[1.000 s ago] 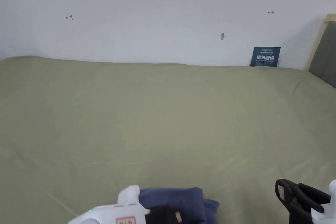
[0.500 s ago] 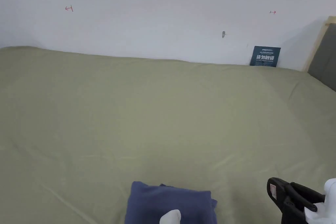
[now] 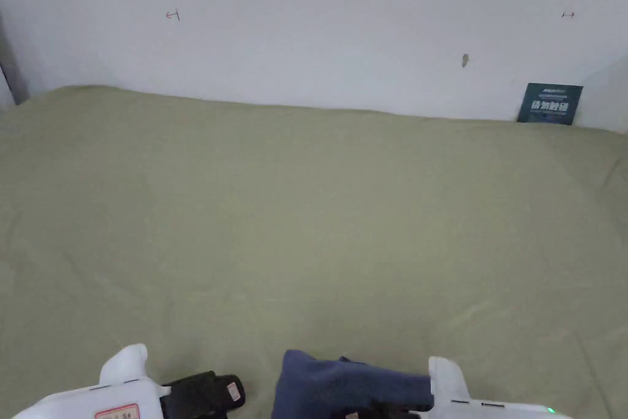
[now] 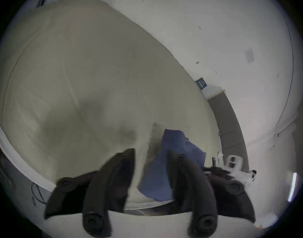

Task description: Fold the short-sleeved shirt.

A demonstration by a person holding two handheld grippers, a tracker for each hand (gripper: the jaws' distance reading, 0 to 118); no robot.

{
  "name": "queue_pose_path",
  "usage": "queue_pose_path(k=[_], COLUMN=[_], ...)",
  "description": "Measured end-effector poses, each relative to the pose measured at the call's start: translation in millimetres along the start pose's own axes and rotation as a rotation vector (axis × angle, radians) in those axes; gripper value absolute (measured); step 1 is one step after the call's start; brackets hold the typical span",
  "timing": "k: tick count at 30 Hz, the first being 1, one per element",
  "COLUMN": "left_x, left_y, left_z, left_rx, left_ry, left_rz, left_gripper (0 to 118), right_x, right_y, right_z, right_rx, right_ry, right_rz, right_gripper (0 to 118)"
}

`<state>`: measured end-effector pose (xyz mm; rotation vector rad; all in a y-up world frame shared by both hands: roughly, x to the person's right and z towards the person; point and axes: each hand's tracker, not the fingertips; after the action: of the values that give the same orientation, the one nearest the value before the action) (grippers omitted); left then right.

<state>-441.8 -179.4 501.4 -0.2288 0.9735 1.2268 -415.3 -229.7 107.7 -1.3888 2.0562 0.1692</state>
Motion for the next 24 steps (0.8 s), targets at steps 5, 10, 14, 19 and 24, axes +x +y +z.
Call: queue_pose_path(k=[5,10,14,19,24], left_x=[-3.9,12.9,23.6,5.9,-13.4], left_y=[-20.1,-46.4,-54.3,-64.1,-61.4], left_z=[-33.3,-66.7,-70.8,-70.7,-70.6], left_rx=[-0.121,-0.271,-0.250,-0.223,-0.191], left_ry=[-0.120,-0.153,-0.201,-0.197,-0.214], left_rz=[0.014,-0.018,-0.103,0.068,0.101], left_gripper=[91,91,79,21,21], right_x=[49.5,53.0,53.4,56.7,60.4], right_y=[-7.9,-7.9,-7.3,-12.8,-17.2], right_z=[-1.6,5.6,4.8,11.3,17.9], right_rx=[0.038,0.028,0.019,0.042,0.066], right_ry=[0.014,0.022,0.027,0.035,0.041], right_rz=[-0.188,-0.162,-0.158,-0.136,-0.125], right_gripper=[0,0,0,0,0])
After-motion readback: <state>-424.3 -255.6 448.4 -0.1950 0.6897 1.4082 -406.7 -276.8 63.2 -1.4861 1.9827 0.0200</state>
